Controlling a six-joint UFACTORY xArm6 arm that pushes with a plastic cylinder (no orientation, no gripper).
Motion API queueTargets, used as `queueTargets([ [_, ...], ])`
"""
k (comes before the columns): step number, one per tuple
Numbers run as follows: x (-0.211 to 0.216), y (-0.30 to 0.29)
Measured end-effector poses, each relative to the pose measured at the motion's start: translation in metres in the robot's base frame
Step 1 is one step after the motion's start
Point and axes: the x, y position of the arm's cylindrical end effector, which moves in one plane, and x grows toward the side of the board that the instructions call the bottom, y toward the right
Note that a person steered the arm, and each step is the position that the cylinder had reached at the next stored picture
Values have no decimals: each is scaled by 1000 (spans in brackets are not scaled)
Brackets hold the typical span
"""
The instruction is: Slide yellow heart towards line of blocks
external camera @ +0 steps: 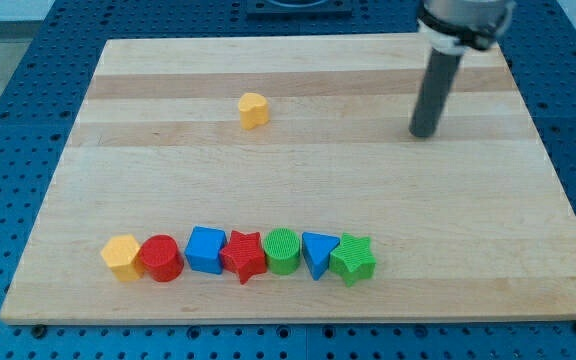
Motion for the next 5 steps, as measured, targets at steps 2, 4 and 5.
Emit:
queueTargets([
  [2,-79,-106],
  [4,-56,-250],
  [5,-18,-258],
])
